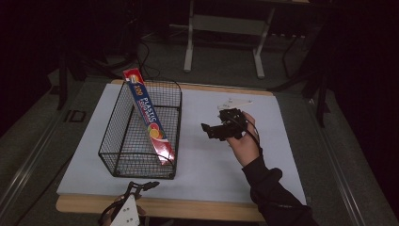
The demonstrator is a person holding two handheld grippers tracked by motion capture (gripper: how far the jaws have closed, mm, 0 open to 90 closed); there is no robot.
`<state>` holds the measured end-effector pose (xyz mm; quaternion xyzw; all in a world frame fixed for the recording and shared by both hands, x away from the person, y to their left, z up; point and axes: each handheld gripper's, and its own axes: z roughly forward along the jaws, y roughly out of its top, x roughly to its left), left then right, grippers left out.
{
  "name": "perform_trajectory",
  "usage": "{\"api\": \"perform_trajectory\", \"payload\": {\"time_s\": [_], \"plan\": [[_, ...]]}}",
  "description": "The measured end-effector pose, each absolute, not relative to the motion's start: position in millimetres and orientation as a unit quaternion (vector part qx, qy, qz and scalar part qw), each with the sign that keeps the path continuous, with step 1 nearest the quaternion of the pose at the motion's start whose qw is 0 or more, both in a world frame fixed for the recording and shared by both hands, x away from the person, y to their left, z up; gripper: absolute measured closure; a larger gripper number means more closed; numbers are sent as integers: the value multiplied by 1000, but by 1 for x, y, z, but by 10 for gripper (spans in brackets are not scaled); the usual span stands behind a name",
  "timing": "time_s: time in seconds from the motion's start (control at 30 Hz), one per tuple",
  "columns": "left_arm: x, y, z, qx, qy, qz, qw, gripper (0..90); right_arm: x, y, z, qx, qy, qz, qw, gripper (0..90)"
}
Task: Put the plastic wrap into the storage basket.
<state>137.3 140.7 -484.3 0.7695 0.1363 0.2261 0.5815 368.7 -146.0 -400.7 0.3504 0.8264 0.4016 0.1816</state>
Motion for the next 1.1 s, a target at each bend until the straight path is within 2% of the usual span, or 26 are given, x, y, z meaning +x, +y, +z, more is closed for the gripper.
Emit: {"api": "perform_trajectory", "payload": {"time_s": [1.1], "plan": [[137,139,-485,772,134,223,580,1,328,-241,-472,385,809,402,189,146]]}}
